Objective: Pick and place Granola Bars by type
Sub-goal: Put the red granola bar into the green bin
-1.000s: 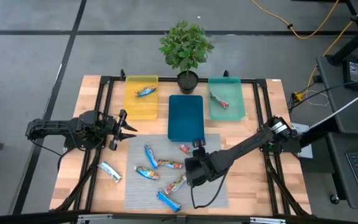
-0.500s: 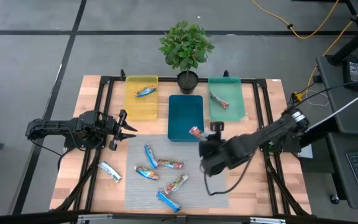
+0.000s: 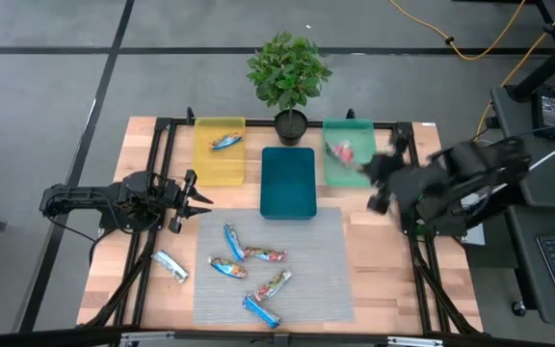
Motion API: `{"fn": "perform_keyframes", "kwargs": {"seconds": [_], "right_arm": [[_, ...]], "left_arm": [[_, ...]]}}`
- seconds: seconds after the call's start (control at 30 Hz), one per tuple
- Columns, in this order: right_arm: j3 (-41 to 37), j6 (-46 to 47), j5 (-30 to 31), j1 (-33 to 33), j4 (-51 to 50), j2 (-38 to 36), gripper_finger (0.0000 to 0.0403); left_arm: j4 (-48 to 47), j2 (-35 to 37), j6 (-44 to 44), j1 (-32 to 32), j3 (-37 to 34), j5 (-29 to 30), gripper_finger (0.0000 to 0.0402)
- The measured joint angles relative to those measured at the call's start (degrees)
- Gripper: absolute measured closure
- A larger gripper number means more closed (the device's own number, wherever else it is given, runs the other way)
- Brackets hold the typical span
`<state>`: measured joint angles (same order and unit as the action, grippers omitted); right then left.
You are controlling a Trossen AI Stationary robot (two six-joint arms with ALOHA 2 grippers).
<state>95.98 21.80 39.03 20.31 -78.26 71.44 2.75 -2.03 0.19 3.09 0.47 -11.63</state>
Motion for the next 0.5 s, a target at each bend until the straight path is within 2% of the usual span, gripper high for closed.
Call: {"fn": "perform_keyframes", "kwargs": {"seconds": [0.13,0.33,0.5], "right_arm": [[0.0,0.5,-0.1,-3.6,0.0,-3.8,0.0373],[0.0,-1.6,-3.5,-8.3,-0.2,-4.6,0.0373],[0.0,-5.0,-7.0,-17.0,-0.4,-4.3,0.0373]], "left_arm": [[0.0,0.0,0.0,0.0,0.0,0.0,0.0304],[0.0,0.0,0.0,0.0,0.0,0.0,0.0308],[0.0,0.0,0.0,0.0,0.0,0.0,0.0307]]}}
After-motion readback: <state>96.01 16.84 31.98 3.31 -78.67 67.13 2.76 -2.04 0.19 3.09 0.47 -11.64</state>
